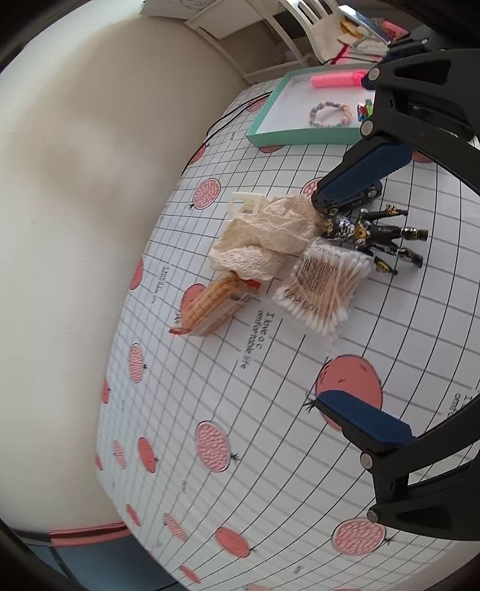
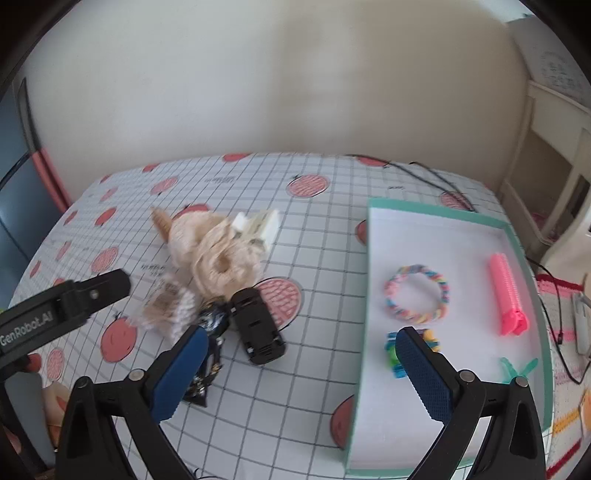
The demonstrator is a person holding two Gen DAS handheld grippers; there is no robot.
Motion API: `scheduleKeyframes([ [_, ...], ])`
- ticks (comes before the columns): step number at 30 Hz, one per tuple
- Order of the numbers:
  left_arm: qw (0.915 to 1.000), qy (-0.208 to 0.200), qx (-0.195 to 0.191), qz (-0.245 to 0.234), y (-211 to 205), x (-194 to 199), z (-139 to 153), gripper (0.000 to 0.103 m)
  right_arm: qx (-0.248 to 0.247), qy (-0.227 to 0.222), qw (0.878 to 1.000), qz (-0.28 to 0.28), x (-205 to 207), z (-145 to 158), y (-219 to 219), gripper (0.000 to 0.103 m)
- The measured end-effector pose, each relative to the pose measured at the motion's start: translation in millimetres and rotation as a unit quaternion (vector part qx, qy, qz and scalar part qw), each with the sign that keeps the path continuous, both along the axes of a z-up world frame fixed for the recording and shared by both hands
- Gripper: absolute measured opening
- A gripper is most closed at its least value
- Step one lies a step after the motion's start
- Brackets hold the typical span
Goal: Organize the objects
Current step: 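Move both tools back toward the remaining toys, then grasp the black action figure with the left gripper while the right grasps the black toy car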
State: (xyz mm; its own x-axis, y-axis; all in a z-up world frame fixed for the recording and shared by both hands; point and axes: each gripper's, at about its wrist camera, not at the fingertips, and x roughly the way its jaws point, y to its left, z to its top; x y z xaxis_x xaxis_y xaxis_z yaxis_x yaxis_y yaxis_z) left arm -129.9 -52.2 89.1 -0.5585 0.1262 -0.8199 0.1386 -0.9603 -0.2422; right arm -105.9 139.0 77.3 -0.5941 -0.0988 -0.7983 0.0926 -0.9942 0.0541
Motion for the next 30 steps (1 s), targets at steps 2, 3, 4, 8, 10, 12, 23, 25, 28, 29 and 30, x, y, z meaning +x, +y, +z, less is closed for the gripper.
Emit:
scheduleKeyframes([
  [2,0.9999,-0.013,0.009,0.001,2,-1,-2,0.103,0.008,-0.015,1.0,0.008,-4,-1,-5,0.103],
  [3,0.9997,-0.02,0.014,0.001,3,-3,-3,0.103,0.013,-0.022,1.0,0.012,-6,0,-8,0.102],
  [4,0.9994,-0.029,0.017,-0.001,5,-4,-4,0.103,0.015,-0.026,0.999,0.016,-8,0,-10,0.102],
  [8,0.9972,-0.068,0.031,-0.005,11,-10,-10,0.103,0.02,-0.041,0.998,0.031,-15,2,-15,0.097],
  [10,0.9954,-0.089,0.035,-0.003,13,-13,-15,0.103,0.025,-0.05,0.998,0.034,-19,0,-18,0.094],
  [12,0.9939,-0.102,0.043,0.003,13,-13,-20,0.103,0.03,-0.06,0.997,0.038,-24,-3,-19,0.091],
  [23,0.9908,-0.125,0.051,0.009,19,-24,-34,0.102,0.037,-0.101,0.993,0.055,-45,-27,-18,0.078],
  [25,0.9911,-0.127,0.039,0.009,22,-25,-36,0.102,0.036,-0.104,0.992,0.058,-48,-30,-18,0.075],
  [28,0.9902,-0.134,0.039,0.005,26,-26,-40,0.1,0.029,-0.108,0.992,0.063,-51,-33,-22,0.071],
  [29,0.9899,-0.136,0.039,0.004,28,-26,-42,0.098,0.025,-0.11,0.991,0.067,-52,-35,-24,0.07],
  [30,0.9897,-0.138,0.038,0.002,29,-27,-43,0.097,0.025,-0.11,0.991,0.07,-53,-35,-25,0.069],
])
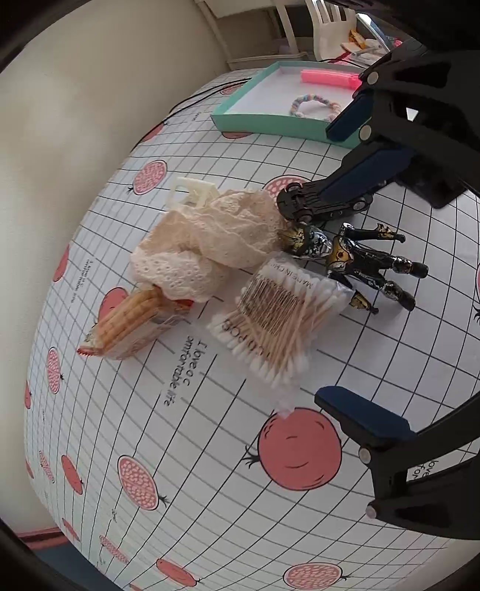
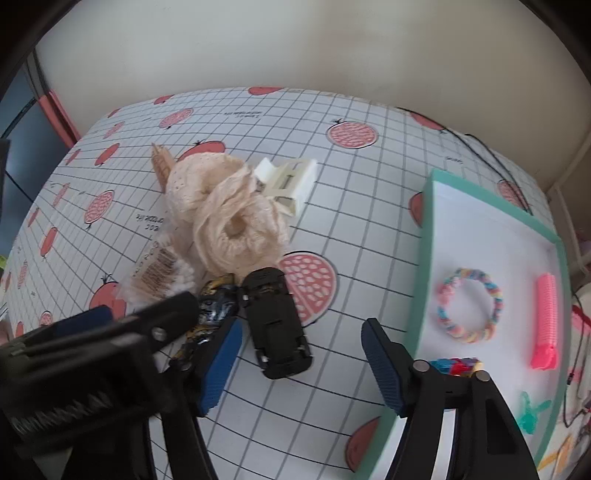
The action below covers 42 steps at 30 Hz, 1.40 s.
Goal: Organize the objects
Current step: 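Grasp the black action figure with the left gripper while the right grasps the black toy car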
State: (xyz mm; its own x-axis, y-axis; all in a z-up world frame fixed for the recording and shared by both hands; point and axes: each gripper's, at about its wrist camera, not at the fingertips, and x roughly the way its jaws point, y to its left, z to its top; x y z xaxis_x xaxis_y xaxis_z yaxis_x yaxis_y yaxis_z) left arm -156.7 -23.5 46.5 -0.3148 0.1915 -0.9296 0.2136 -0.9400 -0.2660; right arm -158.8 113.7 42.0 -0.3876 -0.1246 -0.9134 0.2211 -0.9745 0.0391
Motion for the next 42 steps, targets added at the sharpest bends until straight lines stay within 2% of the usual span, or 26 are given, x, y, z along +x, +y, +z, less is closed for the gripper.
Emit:
scheduleKeyframes([
  [2,1.0,-0.005,-0.003,-0.003,0,-1,-3,0.093,0.002,0.0,1.0,0.008,0,-1,-5,0.068],
  [9,0.9998,-0.013,-0.007,-0.011,7,0,-9,0.091,-0.005,-0.008,1.0,0.005,0,-8,-4,0.058],
  [22,0.9995,-0.027,-0.011,-0.015,14,1,-16,0.082,-0.007,-0.024,1.0,0.001,-3,-25,1,0.057],
  [28,0.9994,-0.032,-0.005,-0.011,17,-3,-21,0.082,-0.013,-0.025,1.0,0.006,-4,-28,0,0.054],
  [31,0.9994,-0.034,-0.002,-0.007,16,-3,-21,0.082,-0.016,-0.025,1.0,0.01,-3,-29,0,0.046],
  [33,0.9995,-0.032,-0.003,-0.006,16,-3,-21,0.082,-0.013,-0.024,1.0,0.011,-2,-29,0,0.038],
  [42,0.9993,-0.037,0.004,-0.004,15,-2,-23,0.075,-0.019,-0.028,0.999,0.001,1,-28,12,0.034],
])
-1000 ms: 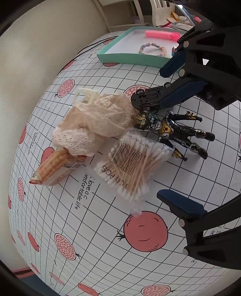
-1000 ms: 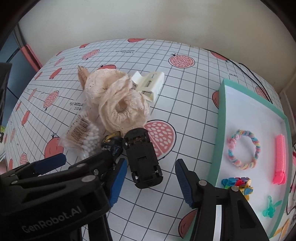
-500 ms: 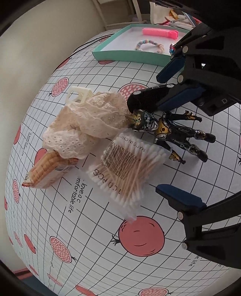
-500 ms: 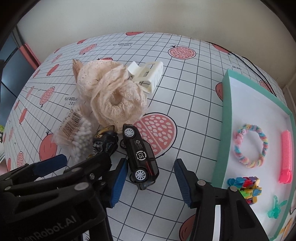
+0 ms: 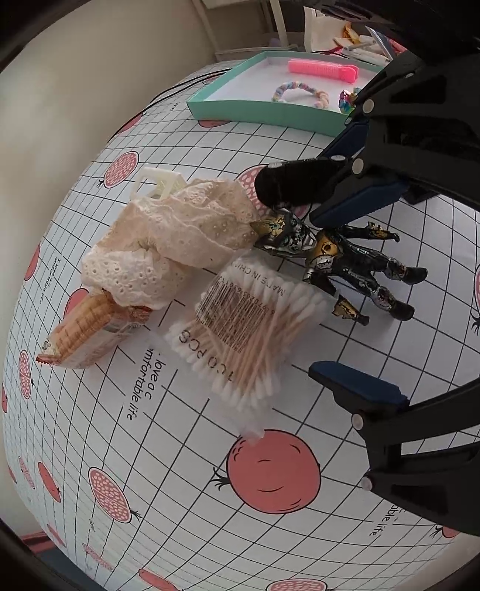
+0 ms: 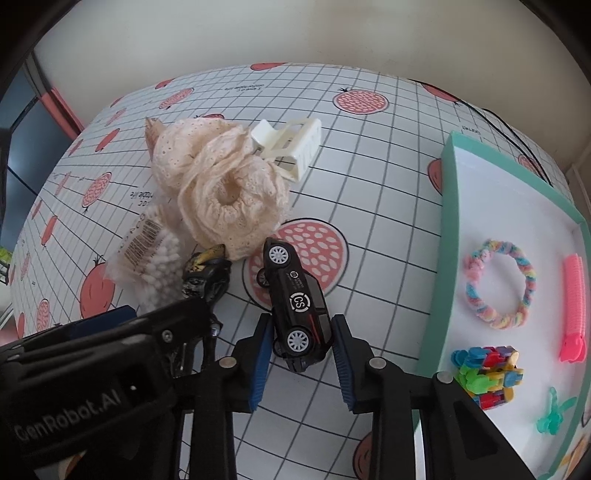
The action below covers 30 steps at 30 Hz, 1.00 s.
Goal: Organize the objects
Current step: 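Grasp the black action figure with the left gripper while the right grasps the black toy car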
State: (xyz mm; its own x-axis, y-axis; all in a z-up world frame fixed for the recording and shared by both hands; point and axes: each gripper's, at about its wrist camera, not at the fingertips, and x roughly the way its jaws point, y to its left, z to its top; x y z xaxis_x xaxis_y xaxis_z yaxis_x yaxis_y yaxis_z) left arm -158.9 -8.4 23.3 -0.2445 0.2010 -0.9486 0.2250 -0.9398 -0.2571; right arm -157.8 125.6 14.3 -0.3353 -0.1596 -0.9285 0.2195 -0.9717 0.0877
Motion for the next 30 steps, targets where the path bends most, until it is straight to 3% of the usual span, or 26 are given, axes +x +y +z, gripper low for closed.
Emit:
scheduleKeyframes([
  [9,0.9999,-0.001,-0.008,-0.011,7,4,-2,0.069,-0.006,-0.003,1.0,-0.009,4,1,12,0.034],
  [16,0.9996,0.002,-0.015,-0.023,13,4,-1,0.044,-0.007,-0.003,1.0,-0.01,6,2,18,0.033],
  [24,0.9993,0.006,-0.018,-0.032,21,2,-2,0.042,-0.004,-0.004,1.0,-0.01,12,4,16,0.033],
  [30,0.999,0.022,-0.011,-0.037,24,4,8,0.032,-0.017,0.006,1.0,-0.015,18,14,26,0.033],
])
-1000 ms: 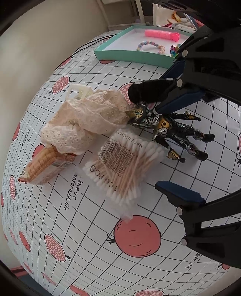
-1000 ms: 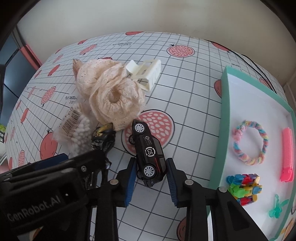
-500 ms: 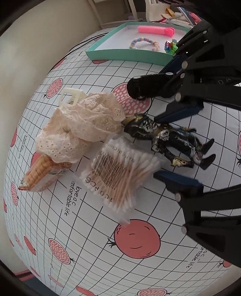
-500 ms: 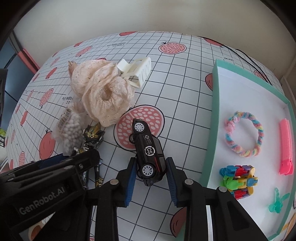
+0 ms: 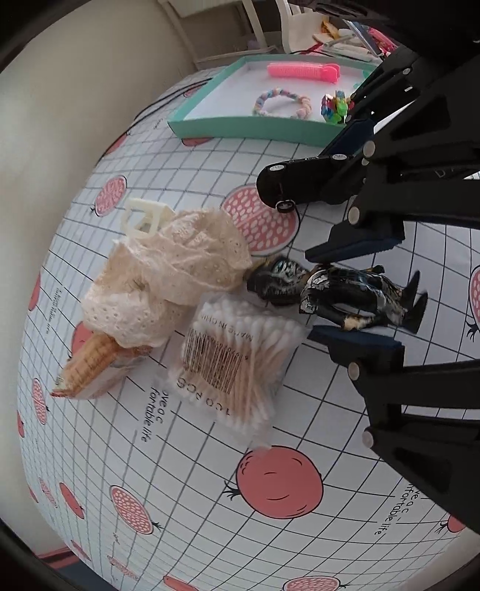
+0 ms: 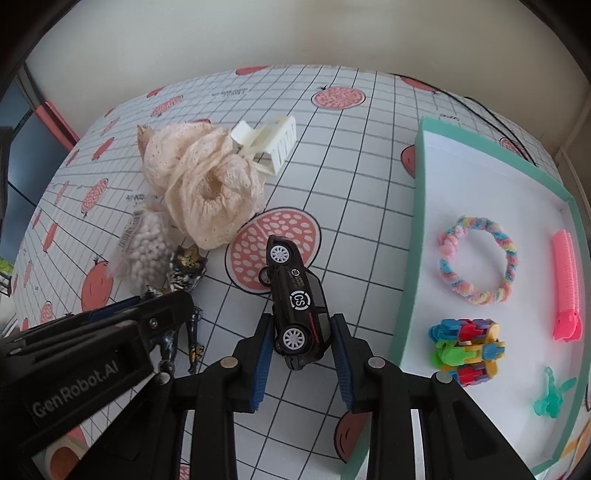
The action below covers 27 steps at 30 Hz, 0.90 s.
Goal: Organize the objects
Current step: 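Grasp the black action figure with the left gripper while the right grasps the black toy car, then carry the action figure and toy car over the tray with both tools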
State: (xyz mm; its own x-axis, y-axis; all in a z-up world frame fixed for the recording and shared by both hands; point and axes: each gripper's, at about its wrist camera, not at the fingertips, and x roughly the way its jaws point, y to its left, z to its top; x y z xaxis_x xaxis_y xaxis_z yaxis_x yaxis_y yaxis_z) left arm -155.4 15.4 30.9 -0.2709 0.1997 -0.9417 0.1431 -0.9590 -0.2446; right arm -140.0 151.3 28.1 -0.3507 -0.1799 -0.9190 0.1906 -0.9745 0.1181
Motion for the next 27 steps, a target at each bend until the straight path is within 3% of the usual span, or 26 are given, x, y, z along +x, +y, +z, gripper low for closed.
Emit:
scheduleKeyframes([
  [10,0.9999,0.017,0.003,-0.001,2,-2,11,0.029,-0.01,0.022,1.0,-0.002,4,18,4,0.033],
  [18,0.9985,0.053,0.012,0.0,1,9,37,0.029,-0.022,0.048,0.999,-0.012,14,39,10,0.033],
  [27,0.995,0.091,0.035,-0.02,21,26,64,0.029,-0.035,0.065,0.995,-0.066,20,51,56,0.032],
])
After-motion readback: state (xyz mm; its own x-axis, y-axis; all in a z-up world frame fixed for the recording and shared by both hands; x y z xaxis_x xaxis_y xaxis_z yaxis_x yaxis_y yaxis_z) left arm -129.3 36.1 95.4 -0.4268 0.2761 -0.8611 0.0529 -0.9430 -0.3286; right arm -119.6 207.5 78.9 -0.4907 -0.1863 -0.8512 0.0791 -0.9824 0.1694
